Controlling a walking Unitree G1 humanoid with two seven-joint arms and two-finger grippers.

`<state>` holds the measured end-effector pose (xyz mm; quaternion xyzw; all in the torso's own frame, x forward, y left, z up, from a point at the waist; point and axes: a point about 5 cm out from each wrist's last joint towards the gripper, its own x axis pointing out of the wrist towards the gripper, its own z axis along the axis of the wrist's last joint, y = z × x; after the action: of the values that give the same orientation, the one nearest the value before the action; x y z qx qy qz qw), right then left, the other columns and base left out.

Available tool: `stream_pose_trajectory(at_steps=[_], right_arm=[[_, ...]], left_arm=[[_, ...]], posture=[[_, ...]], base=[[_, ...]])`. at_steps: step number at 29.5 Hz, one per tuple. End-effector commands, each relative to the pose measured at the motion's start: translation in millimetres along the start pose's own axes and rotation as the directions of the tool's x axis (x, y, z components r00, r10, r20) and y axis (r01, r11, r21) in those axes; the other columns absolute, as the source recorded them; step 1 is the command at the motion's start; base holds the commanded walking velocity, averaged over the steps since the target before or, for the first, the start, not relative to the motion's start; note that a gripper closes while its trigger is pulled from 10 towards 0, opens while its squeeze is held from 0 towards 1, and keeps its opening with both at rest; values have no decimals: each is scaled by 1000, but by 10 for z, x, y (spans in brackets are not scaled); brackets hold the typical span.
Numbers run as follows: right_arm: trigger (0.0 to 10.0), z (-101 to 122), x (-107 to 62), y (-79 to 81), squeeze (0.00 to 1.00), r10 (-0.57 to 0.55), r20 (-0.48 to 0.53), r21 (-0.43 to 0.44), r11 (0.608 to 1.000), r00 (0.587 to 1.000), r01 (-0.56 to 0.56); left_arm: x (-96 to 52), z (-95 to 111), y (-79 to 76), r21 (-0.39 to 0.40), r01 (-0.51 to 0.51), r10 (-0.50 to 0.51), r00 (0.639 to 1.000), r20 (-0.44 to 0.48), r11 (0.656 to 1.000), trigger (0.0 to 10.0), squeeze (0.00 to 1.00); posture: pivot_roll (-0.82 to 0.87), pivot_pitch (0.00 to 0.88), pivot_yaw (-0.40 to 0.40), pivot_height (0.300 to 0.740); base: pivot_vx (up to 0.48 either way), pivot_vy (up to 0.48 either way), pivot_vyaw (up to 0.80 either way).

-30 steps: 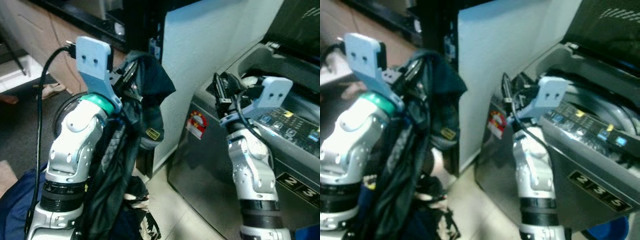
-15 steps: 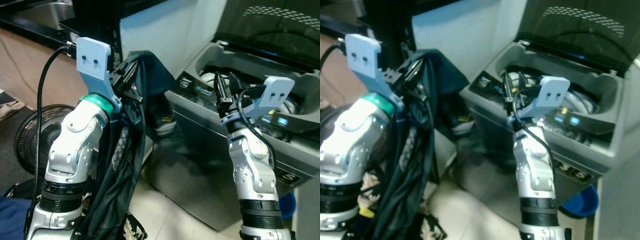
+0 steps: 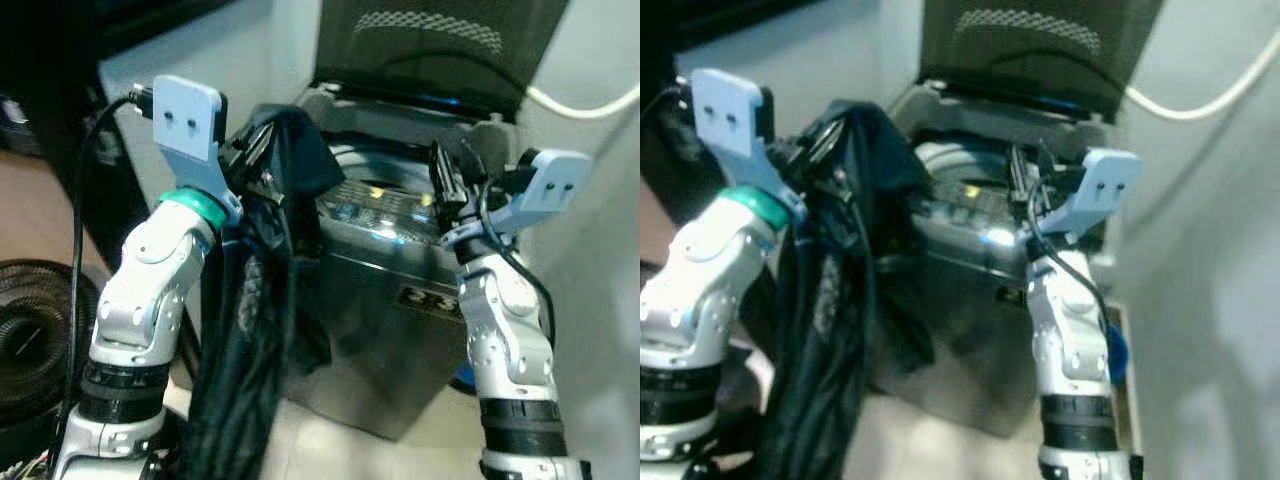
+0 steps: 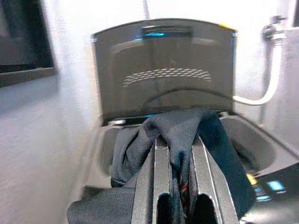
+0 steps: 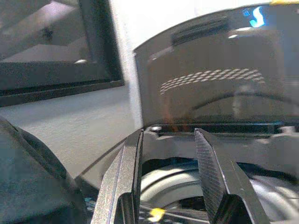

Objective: Clothes washing

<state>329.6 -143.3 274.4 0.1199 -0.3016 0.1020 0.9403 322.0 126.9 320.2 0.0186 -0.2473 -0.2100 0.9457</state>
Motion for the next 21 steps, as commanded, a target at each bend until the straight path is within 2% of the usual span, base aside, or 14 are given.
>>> stream_pose_trajectory(at_steps=[1, 6, 8, 10, 19, 21], right_arm=[[10000, 39, 9, 7, 0, 1, 19, 10, 1000, 1000, -1], [10000, 70, 19, 2, 0, -8, 38, 35, 999, 999, 6], [10000, 118, 36, -54, 0, -58, 60, 132, 990, 997, 49], [10000, 136, 42, -74, 0, -68, 67, 146, 988, 995, 57], [10000, 139, 43, -81, 0, -70, 68, 146, 988, 995, 60], [10000, 114, 35, -88, 0, -74, 57, 130, 989, 996, 66]], left_arm=[[1, 60, 11, 21, -2, 2, 1000, 25, 1000, 10000, 0], [1, 67, 21, 26, -7, 6, 1000, 27, 1000, 10000, 0], [1, 71, 26, 29, -11, 10, 1000, 28, 1000, 10000, 0], [0, 72, 30, 30, -13, 12, 1000, 28, 999, 10000, 0], [3, 67, 46, 29, -24, 23, 999, 26, 999, 10000, 0], [3, 57, 56, 24, -33, 33, 999, 20, 999, 10000, 0]], posture=[[-20, 52, 39, 740], [-20, 52, 39, 740], [-20, 52, 39, 740], [-20, 52, 39, 740], [-18, 50, 40, 740], [-18, 50, 40, 740]], base=[[0, 0, -781], [0, 0, -781], [0, 0, -781], [0, 0, -781], [0, 0, -781], [0, 401, -631]])
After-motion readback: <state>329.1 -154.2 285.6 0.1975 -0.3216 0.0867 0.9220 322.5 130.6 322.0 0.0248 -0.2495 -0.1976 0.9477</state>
